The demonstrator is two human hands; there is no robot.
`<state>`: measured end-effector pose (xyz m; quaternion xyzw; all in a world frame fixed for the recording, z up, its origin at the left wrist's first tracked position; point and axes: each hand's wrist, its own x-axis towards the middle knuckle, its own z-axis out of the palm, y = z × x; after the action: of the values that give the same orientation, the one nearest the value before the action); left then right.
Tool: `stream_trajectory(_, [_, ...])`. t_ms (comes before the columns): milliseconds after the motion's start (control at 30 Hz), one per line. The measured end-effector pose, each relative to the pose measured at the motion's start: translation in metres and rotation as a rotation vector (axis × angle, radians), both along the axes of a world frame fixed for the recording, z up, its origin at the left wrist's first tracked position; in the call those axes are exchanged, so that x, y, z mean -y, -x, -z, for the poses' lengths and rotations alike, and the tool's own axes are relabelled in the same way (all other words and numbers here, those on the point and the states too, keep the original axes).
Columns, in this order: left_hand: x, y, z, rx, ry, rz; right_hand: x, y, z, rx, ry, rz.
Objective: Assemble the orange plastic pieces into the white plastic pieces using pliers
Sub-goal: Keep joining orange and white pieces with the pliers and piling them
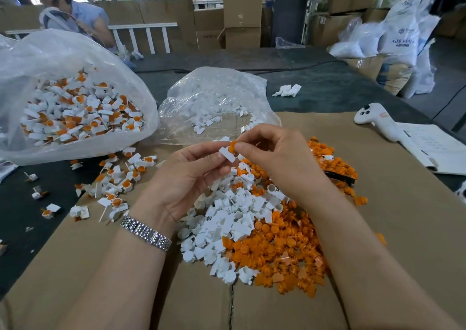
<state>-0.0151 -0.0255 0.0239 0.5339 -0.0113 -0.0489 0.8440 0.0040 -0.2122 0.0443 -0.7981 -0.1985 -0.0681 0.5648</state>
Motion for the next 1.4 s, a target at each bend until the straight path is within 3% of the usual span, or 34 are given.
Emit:
stream_trajectory(233, [0.003,-0.001,0.000,0.083,0.003,-0.106,-0.015,0.000,0.009,0.050,0.090,0.096])
stream_trajectory(567, [0.002,-0.001,0.007,0.153,-0.281,-0.223,-0.012,0.000,0.009,0.245,0.350,0.139])
stream_trajectory(900, [0.006,0.001,0.003,0.114,-0.215,-0.190,-0.015,-0.001,0.011,0.131,0.243,0.175])
stream_trajectory(1067, [0.012,0.004,0.004,0.212,-0.394,-0.243,-0.014,0.000,0.011,0.209,0.374,0.208])
stream_trajectory(1400, [0.007,0.004,0.004,0.176,-0.238,-0.228,-0.012,0.001,0.009,0.242,0.400,0.151])
